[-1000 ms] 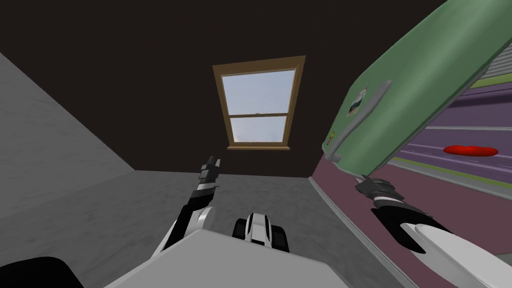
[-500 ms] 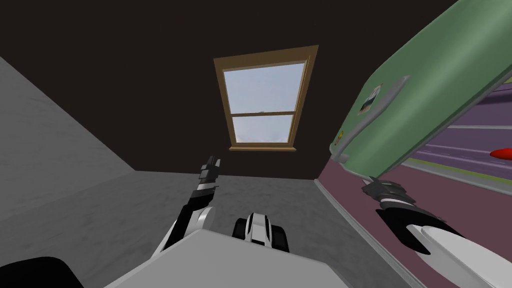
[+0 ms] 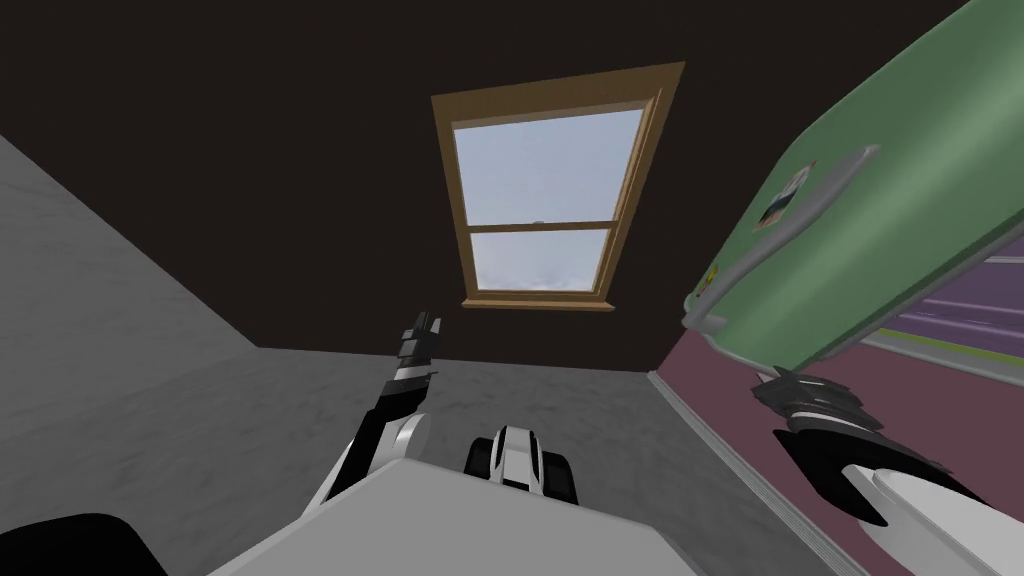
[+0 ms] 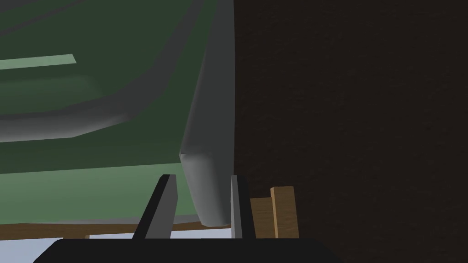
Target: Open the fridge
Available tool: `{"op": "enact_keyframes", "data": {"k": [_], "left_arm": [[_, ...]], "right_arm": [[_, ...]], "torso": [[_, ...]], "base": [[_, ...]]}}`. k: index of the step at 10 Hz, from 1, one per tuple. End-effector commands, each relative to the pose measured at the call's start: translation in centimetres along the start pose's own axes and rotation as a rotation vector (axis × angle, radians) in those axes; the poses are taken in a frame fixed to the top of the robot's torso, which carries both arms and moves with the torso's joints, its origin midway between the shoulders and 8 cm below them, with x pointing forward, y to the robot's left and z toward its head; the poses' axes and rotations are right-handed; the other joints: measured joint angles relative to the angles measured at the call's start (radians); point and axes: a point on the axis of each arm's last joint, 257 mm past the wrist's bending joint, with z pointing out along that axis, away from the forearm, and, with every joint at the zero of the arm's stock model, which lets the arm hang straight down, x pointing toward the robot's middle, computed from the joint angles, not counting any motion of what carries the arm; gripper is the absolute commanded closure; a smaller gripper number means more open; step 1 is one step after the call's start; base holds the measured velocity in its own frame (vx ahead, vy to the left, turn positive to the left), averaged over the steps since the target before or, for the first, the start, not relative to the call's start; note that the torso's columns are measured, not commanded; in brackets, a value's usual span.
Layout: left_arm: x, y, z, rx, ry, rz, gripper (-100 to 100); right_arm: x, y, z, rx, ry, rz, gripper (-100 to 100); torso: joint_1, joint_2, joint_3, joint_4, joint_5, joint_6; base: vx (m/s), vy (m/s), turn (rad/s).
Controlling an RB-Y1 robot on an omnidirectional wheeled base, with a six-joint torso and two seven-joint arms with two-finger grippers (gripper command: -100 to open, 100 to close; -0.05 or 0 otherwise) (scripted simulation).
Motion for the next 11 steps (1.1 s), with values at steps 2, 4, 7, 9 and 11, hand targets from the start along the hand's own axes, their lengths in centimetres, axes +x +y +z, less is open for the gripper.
{"op": "enact_keyframes", "data": {"k": [2, 4, 7, 9, 11], "left_arm": [[0.0, 0.0, 0.0, 0.0, 0.0, 0.0, 0], [0.0, 0.0, 0.0, 0.0, 0.0, 0.0, 0], [0.0, 0.0, 0.0, 0.0, 0.0, 0.0, 0], [0.0, 0.0, 0.0, 0.0, 0.0, 0.0, 0], [0.0, 0.0, 0.0, 0.0, 0.0, 0.0, 0]], "right_arm": [[1.9, -2.0, 0.8, 0.035, 0.045, -0.003, 100], [3.6, -2.4, 0.8, 0.044, 0.085, -0.005, 100], [5.2, -2.8, 0.8, 0.053, 0.126, -0.008, 100], [6.7, -1.9, 0.5, 0.015, 0.136, -0.004, -100], [7.3, -2.8, 0.9, 0.012, 0.132, -0.003, -100]], "torso": [[-0.002, 0.003, 0.002, 0.002, 0.002, 0.002], [-0.008, 0.002, 0.001, 0.003, 0.002, 0.003], [-0.002, -0.006, -0.005, 0.0, 0.005, -0.002], [-0.001, 0.0, 0.0, 0.002, 0.004, 0.001], [-0.001, 0.01, 0.006, 0.002, 0.0, 0.005]], "base": [[0.149, 0.107, 0.016], [0.142, 0.119, 0.002], [0.17, 0.132, 0.003], [0.129, 0.114, 0.013], [0.005, 0.044, -0.039]]}}
